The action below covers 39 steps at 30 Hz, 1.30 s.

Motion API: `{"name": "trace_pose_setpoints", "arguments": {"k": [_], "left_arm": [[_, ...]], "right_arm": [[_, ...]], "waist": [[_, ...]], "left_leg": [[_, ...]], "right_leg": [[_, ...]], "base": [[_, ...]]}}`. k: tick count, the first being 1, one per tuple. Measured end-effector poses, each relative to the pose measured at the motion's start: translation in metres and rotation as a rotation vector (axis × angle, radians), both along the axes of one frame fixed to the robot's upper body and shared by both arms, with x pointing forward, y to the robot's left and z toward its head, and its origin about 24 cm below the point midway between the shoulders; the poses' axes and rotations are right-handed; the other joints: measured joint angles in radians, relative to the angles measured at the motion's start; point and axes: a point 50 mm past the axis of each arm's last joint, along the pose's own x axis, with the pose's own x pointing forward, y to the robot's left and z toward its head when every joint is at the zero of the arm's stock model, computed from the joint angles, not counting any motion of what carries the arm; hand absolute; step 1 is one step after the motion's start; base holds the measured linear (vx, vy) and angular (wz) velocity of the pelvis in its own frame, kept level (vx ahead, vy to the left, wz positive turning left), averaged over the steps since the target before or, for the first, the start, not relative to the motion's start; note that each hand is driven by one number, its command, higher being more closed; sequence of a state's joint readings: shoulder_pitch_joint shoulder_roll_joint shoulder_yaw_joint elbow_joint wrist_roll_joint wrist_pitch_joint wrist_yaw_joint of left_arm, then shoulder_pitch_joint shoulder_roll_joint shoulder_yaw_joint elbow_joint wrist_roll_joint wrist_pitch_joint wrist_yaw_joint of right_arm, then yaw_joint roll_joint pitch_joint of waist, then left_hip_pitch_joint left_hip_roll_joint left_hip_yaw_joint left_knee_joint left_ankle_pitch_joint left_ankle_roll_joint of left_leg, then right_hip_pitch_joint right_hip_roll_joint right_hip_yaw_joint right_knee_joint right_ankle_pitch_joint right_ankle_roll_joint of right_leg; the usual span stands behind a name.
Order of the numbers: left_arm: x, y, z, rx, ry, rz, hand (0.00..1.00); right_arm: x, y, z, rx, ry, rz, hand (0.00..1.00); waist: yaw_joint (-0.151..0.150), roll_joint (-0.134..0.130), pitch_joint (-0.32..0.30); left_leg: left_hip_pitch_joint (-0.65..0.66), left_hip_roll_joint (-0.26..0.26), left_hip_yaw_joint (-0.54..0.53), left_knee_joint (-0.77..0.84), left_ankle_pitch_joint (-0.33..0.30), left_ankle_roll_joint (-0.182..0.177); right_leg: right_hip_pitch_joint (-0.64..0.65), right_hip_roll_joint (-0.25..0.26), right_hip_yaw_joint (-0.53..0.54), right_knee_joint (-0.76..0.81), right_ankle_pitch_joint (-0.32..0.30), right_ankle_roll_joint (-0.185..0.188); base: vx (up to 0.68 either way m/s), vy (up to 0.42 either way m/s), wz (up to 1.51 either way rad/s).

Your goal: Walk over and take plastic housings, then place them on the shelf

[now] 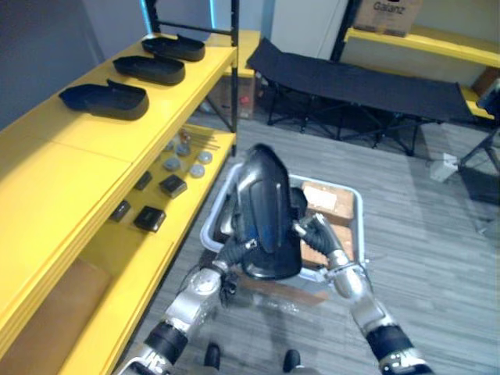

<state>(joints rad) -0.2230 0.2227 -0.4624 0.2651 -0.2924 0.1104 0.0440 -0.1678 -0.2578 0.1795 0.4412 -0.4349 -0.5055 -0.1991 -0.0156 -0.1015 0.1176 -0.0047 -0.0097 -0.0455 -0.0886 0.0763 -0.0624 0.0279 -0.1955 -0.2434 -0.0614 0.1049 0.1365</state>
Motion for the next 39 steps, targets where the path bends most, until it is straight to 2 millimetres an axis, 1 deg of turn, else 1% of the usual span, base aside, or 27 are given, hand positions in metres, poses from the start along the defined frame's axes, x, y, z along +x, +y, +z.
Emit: {"name": "trace_pose_setpoints", "arguments": {"k": [6, 10, 12, 17, 20, 22, 23, 24, 27, 31, 34, 35, 38, 39], "left_arm": [[0.004, 0.000, 0.020, 0.118, -0.151, 0.018, 1.00], [0.007, -0.002, 0.036, 0.220, -0.275, 0.015, 1.00], [0.008, -0.002, 0.043, 0.248, -0.324, 0.025, 1.00], [0.007, -0.004, 0.060, 0.298, -0.438, 0.053, 1.00], [0.007, -0.003, 0.070, 0.334, -0.518, 0.097, 1.00], [0.007, 0.003, 0.075, 0.346, -0.561, 0.150, 1.00], [0.006, 0.011, 0.079, 0.348, -0.591, 0.235, 1.00], [0.006, 0.013, 0.079, 0.348, -0.593, 0.250, 1.00], [0.004, 0.031, 0.076, 0.377, -0.594, 0.383, 1.00], [-0.004, 0.046, 0.062, 0.404, -0.535, 0.450, 1.00], [-0.008, 0.052, 0.052, 0.423, -0.489, 0.508, 1.00], [-0.008, 0.052, 0.051, 0.425, -0.486, 0.513, 1.00], [-0.008, 0.060, 0.044, 0.441, -0.457, 0.594, 1.00], [-0.008, 0.064, 0.042, 0.427, -0.436, 0.647, 1.00]], "right_arm": [[-0.004, -0.003, -0.003, 0.023, 0.015, -0.009, 0.00], [-0.008, -0.005, -0.010, 0.053, 0.057, -0.029, 0.00], [-0.009, -0.005, -0.012, 0.067, 0.072, -0.039, 0.00], [-0.012, -0.005, -0.010, 0.111, 0.067, -0.066, 0.00], [-0.013, -0.008, -0.011, 0.168, 0.083, -0.096, 0.00], [-0.015, -0.011, -0.012, 0.202, 0.089, -0.115, 0.00], [-0.015, -0.017, -0.007, 0.251, 0.076, -0.145, 0.00], [-0.015, -0.018, -0.007, 0.261, 0.073, -0.151, 0.00], [-0.017, -0.031, 0.006, 0.364, 0.022, -0.202, 0.00], [-0.018, -0.039, 0.020, 0.452, -0.021, -0.193, 0.00], [-0.022, -0.038, 0.021, 0.486, -0.015, -0.166, 0.00], [-0.022, -0.038, 0.021, 0.489, -0.013, -0.162, 0.00], [-0.024, -0.039, 0.019, 0.570, -0.007, -0.179, 0.00], [-0.025, -0.041, 0.021, 0.608, -0.019, -0.195, 0.00]], "waist": [[0.000, -0.011, -0.008], [0.000, -0.017, -0.017], [0.000, -0.017, -0.017], [0.000, -0.016, -0.018], [0.000, -0.009, -0.022], [0.000, 0.000, -0.028], [0.000, 0.011, -0.034], [0.000, 0.012, -0.035], [0.000, 0.025, -0.043], [-0.001, 0.026, -0.043], [-0.001, 0.025, -0.043], [-0.001, 0.025, -0.043], [-0.001, 0.025, -0.043], [-0.001, 0.025, -0.044]], "left_leg": [[-0.006, 0.001, 0.000, 0.000, -0.001, 0.000], [-0.013, 0.001, 0.000, 0.001, 0.000, 0.001], [-0.013, 0.001, 0.000, 0.002, 0.000, 0.001], [-0.011, 0.001, 0.000, 0.002, -0.001, 0.001], [-0.011, 0.002, 0.001, 0.002, -0.001, 0.001], [-0.012, 0.003, 0.005, 0.002, -0.002, 0.002], [-0.011, 0.004, 0.013, 0.002, -0.002, 0.002], [-0.011, 0.005, 0.013, 0.002, -0.002, 0.001], [-0.007, 0.010, 0.021, 0.001, -0.004, 0.000], [0.000, 0.017, 0.029, 0.001, -0.007, -0.003], [0.000, 0.020, 0.030, 0.001, -0.008, -0.005], [0.000, 0.020, 0.030, 0.001, -0.008, -0.005], [-0.001, 0.022, 0.033, 0.001, -0.009, -0.006], [-0.002, 0.022, 0.036, 0.001, -0.009, -0.007]], "right_leg": [[-0.007, 0.001, 0.002, 0.003, -0.001, -0.002], [-0.014, 0.001, 0.002, 0.004, 0.000, -0.004], [-0.014, 0.001, 0.003, 0.004, 0.000, -0.005], [-0.015, 0.003, 0.006, 0.005, -0.002, -0.008], [-0.017, 0.003, 0.009, 0.009, -0.008, -0.017], [-0.023, 0.004, 0.015, 0.016, -0.009, -0.019], [-0.027, 0.005, 0.023, 0.017, -0.009, -0.019], [-0.027, 0.005, 0.023, 0.017, -0.009, -0.019], [-0.028, 0.009, 0.025, 0.017, -0.011, -0.021], [-0.029, 0.016, 0.033, 0.017, -0.016, -0.024], [-0.029, 0.019, 0.034, 0.016, -0.017, -0.024], [-0.029, 0.019, 0.034, 0.016, -0.017, -0.024], [-0.031, 0.020, 0.037, 0.015, -0.016, -0.024], [-0.034, 0.021, 0.041, 0.014, -0.015, -0.022]], "base": [[0.00, 0.000, 0.00], [0.00, 0.000, 0.00], [0.00, 0.000, 0.00], [0.00, 0.000, 0.00], [0.00, 0.000, 0.00], [0.01, 0.001, -0.08], [0.00, -0.001, -0.11], [0.01, -0.005, -0.10], [-0.01, -0.013, -0.08], [-0.01, -0.013, -0.07], [0.00, 0.000, 0.00], [0.00, 0.000, 0.00], [0.00, -0.006, -0.02], [0.01, -0.019, -0.08]]}}
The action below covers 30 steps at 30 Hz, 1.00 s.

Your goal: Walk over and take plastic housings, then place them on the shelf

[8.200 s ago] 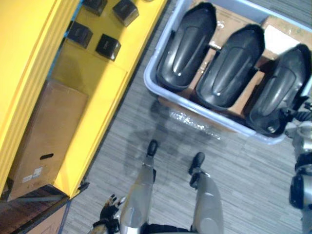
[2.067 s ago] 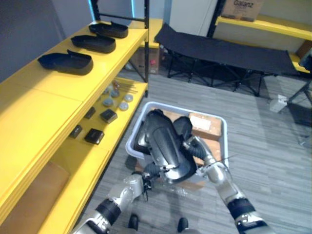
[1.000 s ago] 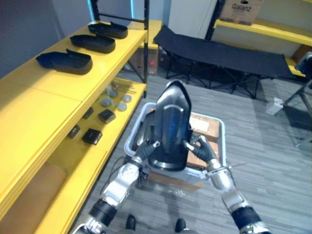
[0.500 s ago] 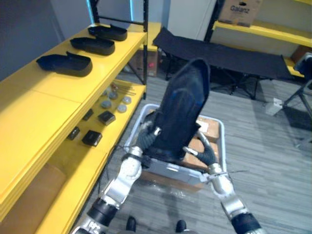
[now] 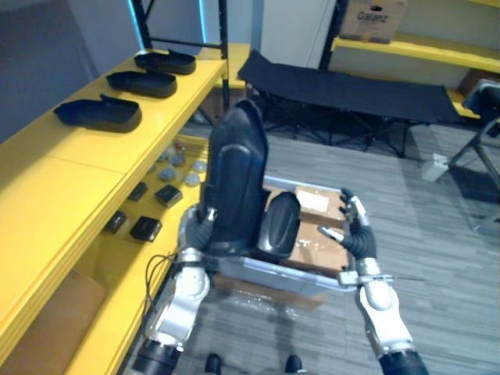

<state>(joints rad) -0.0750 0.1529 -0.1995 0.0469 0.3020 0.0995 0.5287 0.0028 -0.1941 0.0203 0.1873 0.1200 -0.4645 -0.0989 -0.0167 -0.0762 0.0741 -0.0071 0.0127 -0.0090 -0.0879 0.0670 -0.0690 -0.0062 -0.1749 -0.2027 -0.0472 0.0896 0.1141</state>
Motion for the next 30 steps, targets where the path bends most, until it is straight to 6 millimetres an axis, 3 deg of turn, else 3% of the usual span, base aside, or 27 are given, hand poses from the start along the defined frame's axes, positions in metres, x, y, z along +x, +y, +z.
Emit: {"name": "trace_pose_setpoints", "arguments": {"k": [7, 11, 13, 16, 20, 30], "left_arm": [[-0.006, 0.028, 0.006, -0.342, -0.159, 0.145, 1.00], [-0.018, 0.043, 0.038, -0.459, -0.419, 0.155, 1.00], [-0.033, 0.054, 0.069, -0.500, -0.622, 0.136, 1.00], [-0.047, 0.062, 0.092, -0.484, -0.791, 0.112, 1.00], [-0.057, 0.065, 0.095, -0.484, -0.835, 0.095, 1.00], [-0.062, 0.064, 0.096, -0.457, -0.826, 0.057, 1.00]], "right_arm": [[-0.008, -0.014, 0.006, 0.108, -0.038, -0.095, 0.00], [-0.009, -0.016, 0.005, 0.158, -0.042, -0.121, 0.00], [-0.009, -0.015, 0.005, 0.163, -0.027, -0.118, 0.00], [-0.009, -0.013, 0.010, 0.149, -0.043, -0.116, 0.00], [-0.009, -0.012, 0.013, 0.151, -0.055, -0.113, 0.00], [-0.009, -0.016, 0.010, 0.137, -0.017, -0.139, 0.00]], "waist": [[-0.002, -0.003, -0.003], [-0.002, 0.001, -0.012], [-0.001, 0.009, -0.029], [0.003, 0.027, -0.052], [0.005, 0.042, -0.068], [0.004, 0.034, -0.076]], "left_leg": [[-0.001, 0.001, 0.014, 0.004, 0.000, -0.001], [0.008, -0.002, 0.014, 0.004, -0.001, -0.001], [0.009, -0.003, 0.014, 0.000, -0.002, -0.001], [0.012, -0.002, 0.015, 0.000, -0.003, 0.001], [0.015, -0.002, 0.018, 0.000, -0.004, 0.000], [0.006, 0.004, 0.018, 0.000, -0.004, -0.003]], "right_leg": [[-0.008, 0.002, 0.011, -0.003, 0.010, 0.006], [0.003, 0.002, 0.009, -0.003, 0.010, 0.005], [0.004, 0.001, 0.009, -0.003, 0.008, 0.003], [0.007, -0.001, 0.008, -0.004, 0.002, -0.003], [0.009, 0.001, 0.007, -0.013, 0.001, 0.000], [0.008, 0.004, -0.023, -0.020, 0.003, -0.003]], "base": [[0.02, -0.008, -0.05], [0.00, 0.000, 0.00], [0.00, 0.000, 0.00], [0.00, 0.000, 0.00], [-0.03, -0.010, -0.03], [0.00, -0.009, 0.00]]}}
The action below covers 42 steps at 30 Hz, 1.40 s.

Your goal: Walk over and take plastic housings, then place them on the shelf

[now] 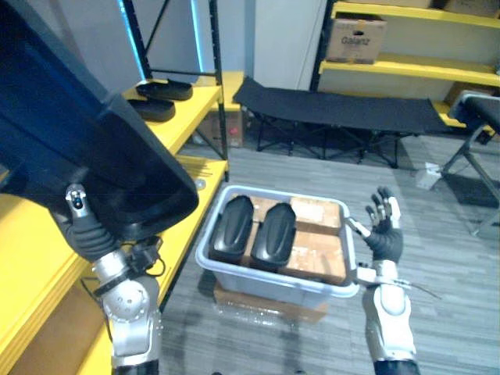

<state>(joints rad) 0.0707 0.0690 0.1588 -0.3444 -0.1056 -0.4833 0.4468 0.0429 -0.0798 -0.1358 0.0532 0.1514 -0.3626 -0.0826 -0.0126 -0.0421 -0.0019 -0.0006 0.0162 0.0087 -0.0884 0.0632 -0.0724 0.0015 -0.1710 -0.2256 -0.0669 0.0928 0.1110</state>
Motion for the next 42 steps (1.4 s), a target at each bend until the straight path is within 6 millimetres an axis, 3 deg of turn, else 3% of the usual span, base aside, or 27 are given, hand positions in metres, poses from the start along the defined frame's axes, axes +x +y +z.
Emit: {"name": "trace_pose_setpoints", "arguments": {"k": [11, 17, 18, 22, 25, 30, 34, 42], "left_arm": [[-0.002, 0.001, -0.009, 0.159, 0.153, 0.066, 1.00], [-0.015, 0.011, -0.015, 0.155, 0.203, 0.123, 1.00], [-0.041, 0.025, -0.009, 0.162, 0.171, 0.215, 1.00], [-0.041, 0.025, -0.009, 0.162, 0.171, 0.215, 1.00], [-0.042, 0.025, -0.009, 0.162, 0.169, 0.217, 1.00], [-0.049, 0.030, 0.002, 0.166, 0.119, 0.274, 1.00], [-0.049, 0.030, 0.007, 0.176, 0.096, 0.302, 1.00], [-0.065, 0.053, 0.006, 0.193, 0.129, 0.479, 1.00]], "right_arm": [[0.002, 0.006, -0.002, 0.009, 0.021, 0.080, 0.00], [0.008, 0.024, -0.002, 0.020, 0.030, 0.155, 0.00], [0.025, 0.040, 0.004, 0.033, 0.035, 0.176, 0.00], [0.025, 0.039, 0.004, 0.033, 0.036, 0.175, 0.00], [0.023, 0.032, 0.003, 0.039, 0.037, 0.144, 0.00], [0.017, 0.003, 0.013, 0.096, -0.012, 0.042, 0.00], [0.012, -0.023, 0.017, 0.144, -0.032, -0.059, 0.00], [0.026, -0.016, 0.024, 0.150, -0.033, -0.019, 0.00]], "waist": [[0.007, 0.001, 0.001], [0.052, 0.010, 0.001], [0.112, 0.014, 0.055], [0.113, 0.014, 0.055], [0.109, 0.014, 0.055], [0.110, 0.012, 0.056], [0.103, 0.013, 0.055], [0.138, 0.012, 0.055]], "left_leg": [[-0.003, -0.002, -0.020, 0.001, -0.003, -0.002], [-0.019, -0.007, -0.088, 0.001, 0.001, -0.004], [-0.012, -0.025, -0.151, 0.001, 0.003, 0.002], [-0.013, -0.025, -0.152, 0.001, 0.003, 0.002], [-0.017, -0.027, -0.161, 0.000, 0.001, 0.005], [-0.020, -0.027, -0.143, 0.000, -0.021, 0.015], [-0.019, -0.009, -0.064, 0.000, -0.017, 0.021], [-0.016, -0.039, -0.151, 0.006, 0.010, 0.016]], "right_leg": [[0.012, -0.001, -0.025, -0.008, 0.003, -0.001], [0.039, -0.004, -0.100, -0.009, -0.011, -0.002], [0.071, -0.023, -0.164, 0.027, -0.047, 0.004], [0.071, -0.023, -0.164, 0.027, -0.047, 0.004], [0.071, -0.023, -0.163, 0.032, -0.056, 0.006], [0.072, -0.027, -0.158, 0.042, -0.067, 0.020], [0.093, -0.044, -0.186, 0.079, -0.066, 0.030], [0.126, -0.072, -0.189, 0.121, -0.083, 0.002]], "base": [[0.02, -0.003, 0.05], [0.00, -0.010, 0.32], [0.01, -0.008, 0.06], [0.00, 0.000, 0.01], [0.01, 0.002, 0.08], [0.02, 0.001, 0.01], [0.08, 0.028, 0.37], [0.06, 0.080, 0.40]]}}
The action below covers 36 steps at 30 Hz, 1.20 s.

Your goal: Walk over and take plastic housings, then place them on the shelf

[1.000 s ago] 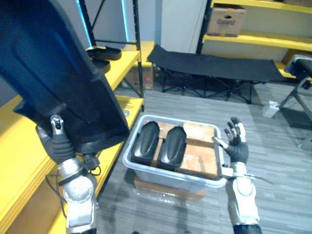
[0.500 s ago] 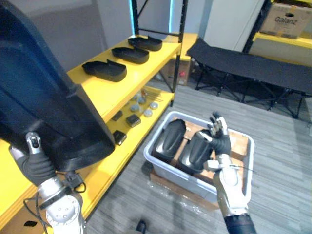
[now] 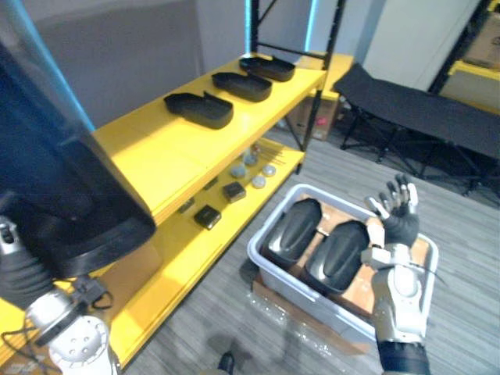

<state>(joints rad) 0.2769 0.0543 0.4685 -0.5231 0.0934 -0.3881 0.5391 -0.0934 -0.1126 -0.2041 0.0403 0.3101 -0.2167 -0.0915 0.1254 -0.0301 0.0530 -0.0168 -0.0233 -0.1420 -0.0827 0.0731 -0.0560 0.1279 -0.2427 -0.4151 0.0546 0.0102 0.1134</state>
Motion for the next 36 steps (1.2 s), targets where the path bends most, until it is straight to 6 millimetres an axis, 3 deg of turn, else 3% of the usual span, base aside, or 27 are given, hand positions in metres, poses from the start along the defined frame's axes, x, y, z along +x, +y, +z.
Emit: {"name": "trace_pose_setpoints", "arguments": {"k": [8, 14, 17, 21, 23, 27, 29, 32, 33, 34, 35, 36], "left_arm": [[-0.010, 0.007, -0.008, -0.013, 0.047, 0.060, 1.00], [-0.008, 0.006, -0.009, -0.004, 0.058, 0.030, 1.00], [-0.006, 0.005, -0.010, 0.014, 0.076, -0.002, 1.00], [-0.006, 0.007, -0.012, 0.011, 0.092, -0.010, 1.00], [-0.005, 0.007, -0.014, 0.006, 0.097, -0.009, 1.00], [-0.005, 0.006, -0.013, 0.010, 0.091, -0.017, 1.00], [0.001, 0.003, -0.010, 0.019, 0.072, -0.052, 1.00], [0.016, -0.006, -0.002, 0.054, 0.019, -0.133, 1.00], [0.021, -0.006, 0.002, 0.068, 0.005, -0.148, 1.00], [0.023, -0.009, 0.001, 0.064, 0.008, -0.166, 1.00], [0.025, -0.013, -0.001, 0.061, 0.018, -0.188, 1.00], [0.026, -0.015, -0.003, 0.060, 0.028, -0.204, 1.00]], "right_arm": [[0.002, 0.002, -0.004, -0.008, 0.024, 0.017, 0.00], [-0.007, -0.005, -0.014, -0.011, 0.070, -0.014, 0.00], [-0.014, -0.012, -0.022, -0.026, 0.117, -0.039, 0.00], [-0.011, -0.008, -0.021, -0.030, 0.115, -0.016, 0.00], [-0.011, -0.007, -0.022, -0.049, 0.122, -0.007, 0.00], [-0.011, -0.007, -0.025, -0.069, 0.138, -0.004, 0.00], [-0.015, -0.011, -0.028, -0.068, 0.151, -0.021, 0.00], [-0.028, -0.016, -0.036, -0.070, 0.181, -0.043, 0.00], [-0.030, -0.016, -0.034, -0.073, 0.168, -0.042, 0.00], [-0.031, -0.016, -0.033, -0.077, 0.163, -0.035, 0.00], [-0.035, -0.018, -0.034, -0.079, 0.169, -0.038, 0.00], [-0.039, -0.020, -0.036, -0.080, 0.178, -0.045, 0.00]], "waist": [[0.002, 0.024, 0.002], [-0.020, 0.034, 0.002], [-0.024, 0.046, 0.004], [0.001, 0.020, 0.025], [-0.002, 0.019, 0.025], [-0.009, 0.036, 0.039], [-0.033, 0.050, 0.057], [-0.067, 0.034, 0.066], [-0.079, 0.013, 0.082], [-0.083, 0.013, 0.091], [-0.085, 0.019, 0.096], [-0.085, 0.023, 0.096]], "left_leg": [[-0.039, -0.010, -0.061, -0.007, 0.000, 0.000], [-0.094, 0.042, 0.108, -0.006, 0.013, 0.015], [-0.112, 0.044, 0.124, -0.006, 0.079, 0.024], [-0.125, 0.027, 0.111, -0.004, 0.097, 0.035], [-0.125, 0.020, 0.099, -0.004, 0.103, 0.033], [-0.124, 0.011, 0.089, -0.003, 0.109, 0.034], [-0.126, 0.009, 0.061, -0.005, 0.109, 0.032], [-0.156, 0.010, 0.037, -0.005, 0.109, 0.032], [-0.167, 0.005, 0.044, -0.001, 0.119, 0.032], [-0.173, 0.016, 0.055, 0.000, 0.159, 0.024], [-0.170, 0.034, 0.074, 0.000, 0.186, 0.015], [-0.166, 0.045, 0.077, 0.000, 0.188, 0.013]], "right_leg": [[0.016, 0.005, -0.033, 0.012, -0.054, -0.040], [0.065, 0.017, -0.188, 0.000, -0.056, 0.001], [0.084, 0.016, -0.217, 0.024, -0.056, 0.001], [0.083, -0.003, -0.213, 0.055, -0.057, -0.001], [0.083, -0.008, -0.210, 0.066, -0.059, -0.004], [0.081, -0.010, -0.154, 0.086, -0.081, -0.024], [0.079, 0.001, -0.059, 0.118, -0.112, -0.048], [0.058, 0.035, 0.135, 0.149, -0.227, -0.094], [0.060, 0.037, 0.173, 0.139, -0.280, -0.084], [0.063, 0.048, 0.177, 0.140, -0.297, -0.024], [0.069, 0.061, 0.176, 0.144, -0.299, 0.009], [0.072, 0.070, 0.176, 0.149, -0.300, 0.011]], "base": [[-0.04, -0.004, 0.32], [-0.02, -0.082, 0.70], [0.04, 0.084, 0.80], [0.03, 0.119, 0.37], [0.00, 0.064, 0.19], [-0.01, 0.058, 0.10], [-0.02, 0.140, 0.41], [-0.09, 0.072, 0.72], [-0.12, -0.077, 0.42], [-0.13, -0.100, 0.34], [-0.09, -0.090, 0.15], [-0.07, -0.092, 0.02]]}}
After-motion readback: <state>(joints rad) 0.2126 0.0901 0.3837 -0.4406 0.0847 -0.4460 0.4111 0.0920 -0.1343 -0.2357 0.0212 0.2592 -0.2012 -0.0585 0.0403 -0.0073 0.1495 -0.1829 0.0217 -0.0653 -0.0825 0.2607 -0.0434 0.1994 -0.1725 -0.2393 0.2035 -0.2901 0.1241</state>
